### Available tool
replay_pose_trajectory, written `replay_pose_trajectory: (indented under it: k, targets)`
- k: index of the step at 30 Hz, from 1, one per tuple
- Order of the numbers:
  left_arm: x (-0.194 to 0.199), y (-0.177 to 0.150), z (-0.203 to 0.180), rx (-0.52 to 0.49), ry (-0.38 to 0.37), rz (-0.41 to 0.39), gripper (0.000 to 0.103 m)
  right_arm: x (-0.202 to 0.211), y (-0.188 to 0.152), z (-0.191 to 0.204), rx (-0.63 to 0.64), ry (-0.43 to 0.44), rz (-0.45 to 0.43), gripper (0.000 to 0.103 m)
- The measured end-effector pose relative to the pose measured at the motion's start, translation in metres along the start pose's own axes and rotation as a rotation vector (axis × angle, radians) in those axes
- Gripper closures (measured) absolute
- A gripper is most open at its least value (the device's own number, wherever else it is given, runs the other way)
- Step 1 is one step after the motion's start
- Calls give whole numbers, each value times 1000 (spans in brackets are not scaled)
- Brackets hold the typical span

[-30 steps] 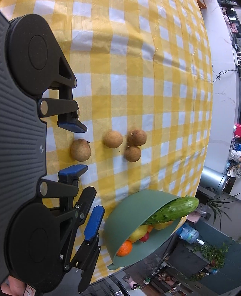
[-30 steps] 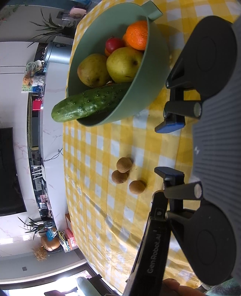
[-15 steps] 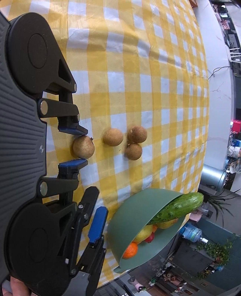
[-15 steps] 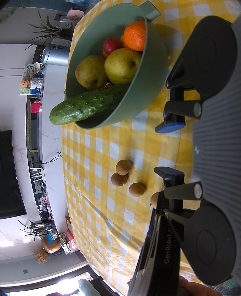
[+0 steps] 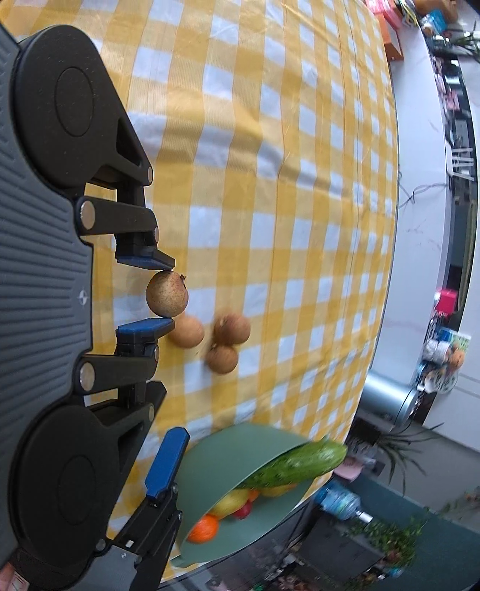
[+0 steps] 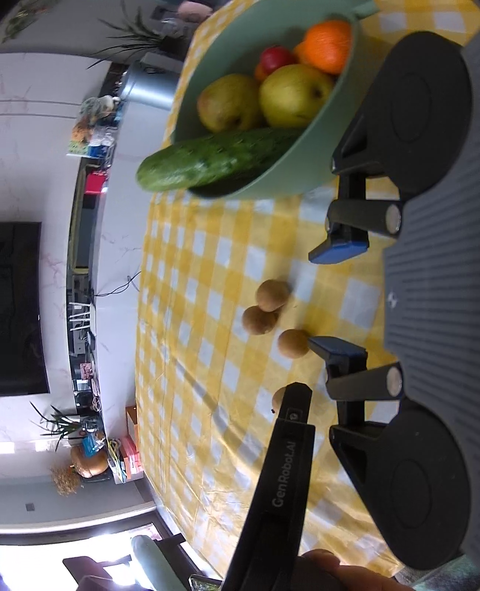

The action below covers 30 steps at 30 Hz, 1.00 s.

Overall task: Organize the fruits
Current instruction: 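Close the right gripper on another brown fruit while the left gripper holds its fruit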

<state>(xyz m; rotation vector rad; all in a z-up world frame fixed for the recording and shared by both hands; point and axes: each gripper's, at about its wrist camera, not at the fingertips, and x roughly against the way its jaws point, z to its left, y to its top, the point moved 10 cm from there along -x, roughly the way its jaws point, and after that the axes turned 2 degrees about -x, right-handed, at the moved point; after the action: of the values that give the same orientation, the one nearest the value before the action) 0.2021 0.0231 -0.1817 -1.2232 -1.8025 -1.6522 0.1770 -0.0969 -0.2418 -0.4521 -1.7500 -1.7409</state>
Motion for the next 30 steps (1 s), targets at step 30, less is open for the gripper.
replay_pose_trajectory:
  k: [30]
  targets:
    - [-5, 1, 19, 66, 13, 6, 72, -46, 7, 32, 84, 44, 35, 84]
